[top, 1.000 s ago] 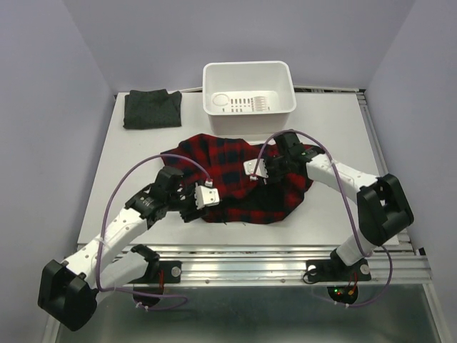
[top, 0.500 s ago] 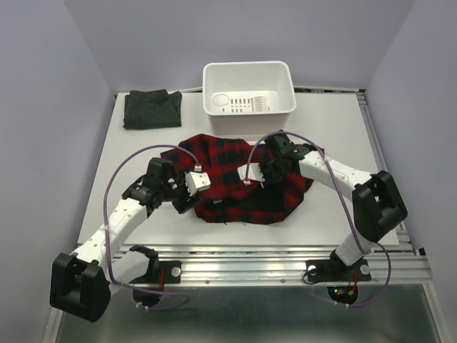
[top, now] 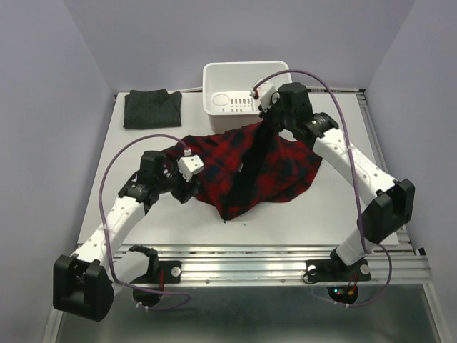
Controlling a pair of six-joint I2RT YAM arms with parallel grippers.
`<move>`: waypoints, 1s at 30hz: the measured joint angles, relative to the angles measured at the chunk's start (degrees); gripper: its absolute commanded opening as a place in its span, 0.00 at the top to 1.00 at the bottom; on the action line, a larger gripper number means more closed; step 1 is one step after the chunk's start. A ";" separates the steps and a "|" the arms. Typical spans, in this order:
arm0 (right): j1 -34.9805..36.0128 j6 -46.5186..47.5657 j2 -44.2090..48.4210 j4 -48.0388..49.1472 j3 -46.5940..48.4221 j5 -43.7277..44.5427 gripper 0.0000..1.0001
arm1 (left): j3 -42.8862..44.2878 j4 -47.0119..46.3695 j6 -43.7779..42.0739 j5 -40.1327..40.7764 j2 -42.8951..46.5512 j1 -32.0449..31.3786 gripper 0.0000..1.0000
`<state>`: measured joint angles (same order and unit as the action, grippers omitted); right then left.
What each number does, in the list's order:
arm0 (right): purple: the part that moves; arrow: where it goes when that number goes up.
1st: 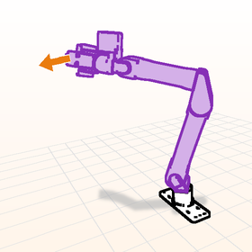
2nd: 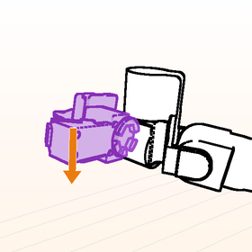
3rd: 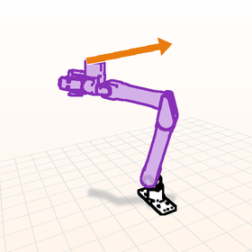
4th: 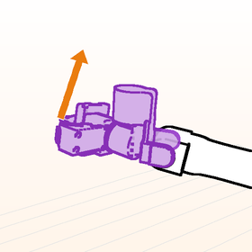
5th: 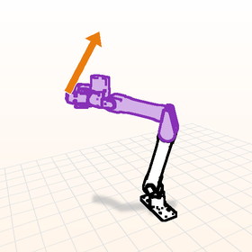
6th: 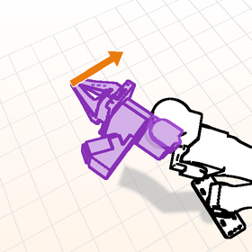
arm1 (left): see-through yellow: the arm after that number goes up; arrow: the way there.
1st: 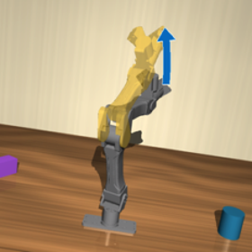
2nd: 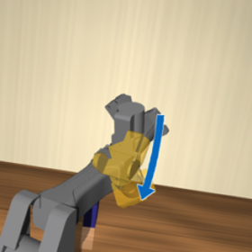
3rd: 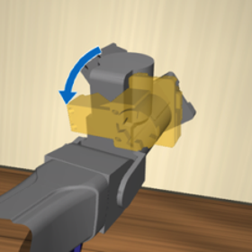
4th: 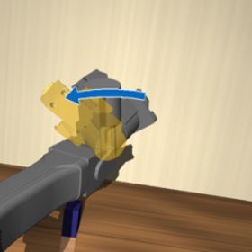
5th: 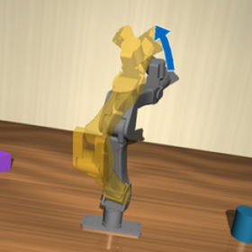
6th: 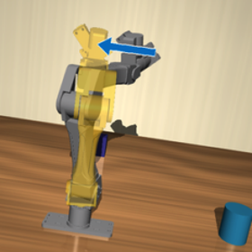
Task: Fold and stack the skirts
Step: Flatten the skirt out
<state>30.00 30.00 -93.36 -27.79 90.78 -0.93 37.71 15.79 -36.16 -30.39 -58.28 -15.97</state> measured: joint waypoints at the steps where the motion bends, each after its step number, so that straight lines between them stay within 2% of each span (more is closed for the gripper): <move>1: -0.07 -3.04 0.50 0.09 0.00 2.29 0.99 | 0.24 -0.87 1.25 -0.52 0.28 0.13 0.24; 6: -0.28 -16.92 1.97 1.49 -0.28 10.82 0.99 | -0.63 -6.23 3.91 -3.80 4.66 -1.68 0.23; 12: -0.35 -29.35 3.41 2.56 -0.17 18.58 0.99 | -13.16 -12.52 -6.03 -0.74 14.56 -15.13 0.24; 15: -0.39 -33.33 5.25 2.58 0.15 20.41 0.99 | -19.21 -15.76 -11.58 3.10 15.74 -20.20 0.24; 21: -0.42 -38.62 9.57 2.84 0.81 22.05 0.99 | -22.25 -25.53 -16.04 9.99 8.63 -25.44 0.22; 27: -0.42 -41.09 9.86 2.97 1.86 22.58 0.99 | -21.68 -36.54 -13.11 15.85 -1.64 -33.59 0.23; 30: -0.42 -41.88 9.86 2.95 1.86 23.06 0.99 | -20.57 -38.75 -11.69 19.02 -6.99 -36.30 0.24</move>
<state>29.58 -11.88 -83.50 -24.84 92.64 22.13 17.15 -22.96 -47.86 -11.38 -65.28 -52.27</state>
